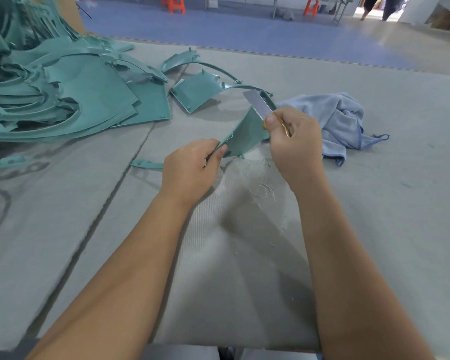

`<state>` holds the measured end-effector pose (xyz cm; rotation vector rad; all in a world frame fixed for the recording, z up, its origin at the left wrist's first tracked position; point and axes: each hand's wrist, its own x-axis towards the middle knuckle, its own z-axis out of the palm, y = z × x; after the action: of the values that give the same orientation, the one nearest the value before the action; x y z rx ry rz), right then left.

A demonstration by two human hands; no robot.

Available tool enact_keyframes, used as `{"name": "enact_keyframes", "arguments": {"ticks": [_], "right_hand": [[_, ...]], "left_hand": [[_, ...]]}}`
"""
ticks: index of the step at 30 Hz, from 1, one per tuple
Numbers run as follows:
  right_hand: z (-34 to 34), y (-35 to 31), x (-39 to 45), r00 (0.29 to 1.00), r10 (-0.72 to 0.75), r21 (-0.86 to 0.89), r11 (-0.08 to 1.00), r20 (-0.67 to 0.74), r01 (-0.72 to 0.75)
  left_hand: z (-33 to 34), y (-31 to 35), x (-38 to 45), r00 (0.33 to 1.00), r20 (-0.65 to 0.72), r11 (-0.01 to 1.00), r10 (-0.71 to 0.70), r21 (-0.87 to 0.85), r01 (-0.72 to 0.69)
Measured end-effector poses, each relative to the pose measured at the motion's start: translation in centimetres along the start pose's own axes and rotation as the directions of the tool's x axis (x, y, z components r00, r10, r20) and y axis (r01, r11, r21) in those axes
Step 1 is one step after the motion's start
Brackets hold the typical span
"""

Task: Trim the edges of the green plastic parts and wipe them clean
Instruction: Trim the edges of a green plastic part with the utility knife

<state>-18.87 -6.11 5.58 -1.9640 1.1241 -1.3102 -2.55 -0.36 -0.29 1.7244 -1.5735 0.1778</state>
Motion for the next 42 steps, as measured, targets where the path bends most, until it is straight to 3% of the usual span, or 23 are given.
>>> {"name": "enact_keyframes", "arguments": {"ticks": [11, 19, 21, 24, 26, 33, 39, 42], "right_hand": [[0.2, 0.6, -0.1, 1.0, -0.002, 0.055, 0.998, -0.001, 0.002], [1.9, 0.4, -1.1, 0.987, -0.069, -0.012, 0.997, 0.143, 0.071], [1.7, 0.3, -1.0, 0.995, -0.037, 0.121, 0.992, 0.096, 0.025], [1.4, 0.3, -0.8, 0.993, 0.113, 0.444, 0.888, 0.034, -0.116], [1.3, 0.5, -0.6, 0.984, 0.173, 0.498, 0.85, 0.047, -0.173], [2.0, 0.6, -0.9, 0.922, 0.277, 0.439, 0.817, 0.27, -0.374], [2.4, 0.4, -1.8, 0.928, 0.116, 0.315, 0.92, 0.354, -0.235], [2.9, 0.5, -2.0, 0.922, 0.115, 0.244, 0.946, 0.369, -0.215]], "left_hand": [[0.0, -0.1, 0.0, 1.0, -0.003, 1.0, 0.0, 0.004, 0.0], [0.1, -0.2, 0.1, 0.998, -0.028, 0.998, -0.053, -0.029, 0.052], [0.1, -0.2, 0.2, 0.998, -0.026, 0.999, -0.052, -0.013, 0.052], [0.1, -0.1, 0.3, 0.997, -0.04, 0.998, -0.061, 0.003, 0.061], [0.2, -0.1, 0.3, 0.997, -0.031, 0.998, -0.066, -0.004, 0.066], [0.1, 0.0, 0.4, 0.998, -0.018, 0.998, -0.058, -0.02, 0.058], [0.3, -0.1, 0.4, 0.993, -0.032, 0.993, -0.11, -0.038, 0.109], [0.2, -0.2, 0.2, 0.993, -0.032, 0.992, -0.113, -0.063, 0.11]]}}
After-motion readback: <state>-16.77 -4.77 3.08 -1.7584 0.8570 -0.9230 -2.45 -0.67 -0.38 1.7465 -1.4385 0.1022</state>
